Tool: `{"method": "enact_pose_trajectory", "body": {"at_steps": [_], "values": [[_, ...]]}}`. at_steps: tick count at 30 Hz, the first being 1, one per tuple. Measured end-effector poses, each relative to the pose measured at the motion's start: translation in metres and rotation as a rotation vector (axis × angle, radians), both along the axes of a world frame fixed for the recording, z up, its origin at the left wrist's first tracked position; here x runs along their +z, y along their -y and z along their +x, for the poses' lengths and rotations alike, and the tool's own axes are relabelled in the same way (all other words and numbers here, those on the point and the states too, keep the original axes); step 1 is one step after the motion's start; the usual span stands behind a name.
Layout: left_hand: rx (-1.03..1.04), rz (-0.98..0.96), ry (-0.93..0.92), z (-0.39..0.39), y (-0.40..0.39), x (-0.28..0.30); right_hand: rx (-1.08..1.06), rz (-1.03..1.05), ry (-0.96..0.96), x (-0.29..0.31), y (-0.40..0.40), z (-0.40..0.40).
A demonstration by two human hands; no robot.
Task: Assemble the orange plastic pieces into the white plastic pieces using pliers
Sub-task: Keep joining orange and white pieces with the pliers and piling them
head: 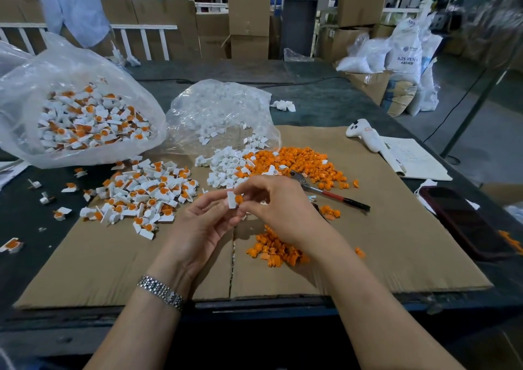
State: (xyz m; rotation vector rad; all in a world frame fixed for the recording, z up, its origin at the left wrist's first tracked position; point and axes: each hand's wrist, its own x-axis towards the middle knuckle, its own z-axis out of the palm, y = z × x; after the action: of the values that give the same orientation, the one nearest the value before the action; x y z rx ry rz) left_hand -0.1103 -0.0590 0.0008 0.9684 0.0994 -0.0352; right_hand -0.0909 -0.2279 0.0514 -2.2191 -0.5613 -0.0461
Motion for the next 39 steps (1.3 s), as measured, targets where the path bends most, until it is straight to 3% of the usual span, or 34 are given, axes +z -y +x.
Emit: {"method": "enact_pose_trajectory", "body": {"at_steps": [13,26,31,32,34,36,39], "values": [[0.050,0.136,0.048,-0.007,0.003,0.000,-0.055,-0.069,0.127,-0.004,-0.003,-0.005],[0.040,0.243,-0.004,-0.006,0.002,0.004,-0.067,-0.104,0.127,-0.011,-0.002,-0.009],[0.060,0.252,-0.051,-0.005,0.004,0.005,-0.142,0.061,0.041,-0.015,0.014,-0.003],[0.066,0.246,-0.064,-0.004,0.004,0.005,-0.236,-0.010,0.059,-0.016,0.022,0.004],[0.068,0.221,-0.085,-0.004,0.004,0.005,-0.452,-0.370,0.068,-0.019,0.041,0.018],[0.075,0.207,-0.094,-0.004,0.005,0.006,-0.537,-0.652,-0.036,-0.022,0.055,0.027],[0.092,0.196,-0.107,-0.003,0.008,0.008,-0.491,-0.764,-0.089,-0.028,0.062,0.035]]}}
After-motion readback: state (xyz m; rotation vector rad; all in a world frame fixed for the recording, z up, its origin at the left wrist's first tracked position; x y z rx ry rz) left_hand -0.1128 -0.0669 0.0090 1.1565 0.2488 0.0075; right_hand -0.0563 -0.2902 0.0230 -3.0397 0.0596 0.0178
